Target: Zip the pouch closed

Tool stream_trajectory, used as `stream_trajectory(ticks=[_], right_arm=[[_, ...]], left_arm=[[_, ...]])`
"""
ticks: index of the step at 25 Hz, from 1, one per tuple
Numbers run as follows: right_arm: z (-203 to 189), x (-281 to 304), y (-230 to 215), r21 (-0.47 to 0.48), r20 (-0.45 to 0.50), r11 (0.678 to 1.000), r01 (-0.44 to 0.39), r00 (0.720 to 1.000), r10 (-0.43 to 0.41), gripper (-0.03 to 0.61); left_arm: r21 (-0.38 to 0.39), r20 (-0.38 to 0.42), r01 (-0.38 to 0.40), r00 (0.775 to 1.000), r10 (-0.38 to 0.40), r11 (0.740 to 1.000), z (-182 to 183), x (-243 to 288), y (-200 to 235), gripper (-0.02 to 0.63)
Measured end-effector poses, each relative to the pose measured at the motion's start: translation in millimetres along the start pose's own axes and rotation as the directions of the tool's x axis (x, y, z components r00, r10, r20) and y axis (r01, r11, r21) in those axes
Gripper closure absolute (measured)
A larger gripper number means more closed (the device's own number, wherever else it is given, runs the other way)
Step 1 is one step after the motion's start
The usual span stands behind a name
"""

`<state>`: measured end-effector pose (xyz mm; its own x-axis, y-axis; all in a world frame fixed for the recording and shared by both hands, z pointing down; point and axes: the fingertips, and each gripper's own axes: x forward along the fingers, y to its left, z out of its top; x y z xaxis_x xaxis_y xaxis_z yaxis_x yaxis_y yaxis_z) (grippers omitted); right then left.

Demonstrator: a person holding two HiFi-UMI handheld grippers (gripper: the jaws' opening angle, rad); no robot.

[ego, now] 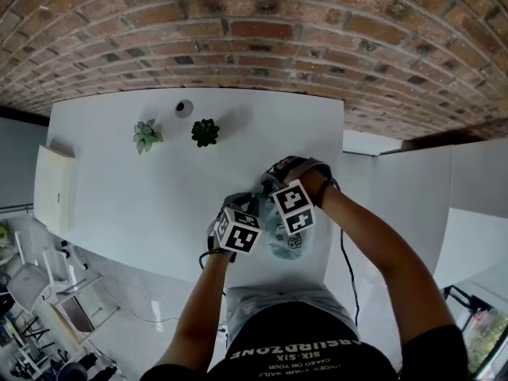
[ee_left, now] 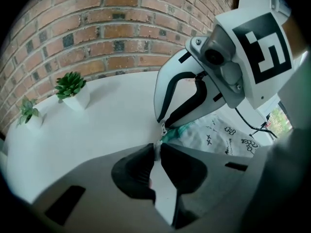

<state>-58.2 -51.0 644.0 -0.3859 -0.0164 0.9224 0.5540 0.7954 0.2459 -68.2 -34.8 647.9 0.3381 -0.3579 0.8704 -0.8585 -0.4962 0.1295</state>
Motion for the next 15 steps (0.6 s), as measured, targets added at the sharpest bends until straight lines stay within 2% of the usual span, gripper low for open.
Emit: stream_trajectory(ticks=[8, 12, 15], right_arm=[[0.1, 1.9, 5.3, -0.041, 0.009, 0.999, 0.000, 1.000, 0.000, 0.572], [0.3, 1.8, 4.8, 0.019, 0.028, 1.000, -0.021, 0.999, 0.021, 0.577], [0.4, 1.6, 4.3, 0.057, 0.033, 0.998, -0.040, 0.999, 0.038, 0.577]], left_arm=[[-0.006, 0.003, -0.013, 1.000, 0.013, 1.000, -0.3, 0.8, 2.8, 0.577], [0.007, 0.007, -0.023, 1.000, 0.023, 1.000, 0.0, 0.3, 3.6, 0.583], [-0.016, 0.034, -0.027, 0.999, 0.028, 1.000, -0.2, 0.4, 4.3, 0.583]])
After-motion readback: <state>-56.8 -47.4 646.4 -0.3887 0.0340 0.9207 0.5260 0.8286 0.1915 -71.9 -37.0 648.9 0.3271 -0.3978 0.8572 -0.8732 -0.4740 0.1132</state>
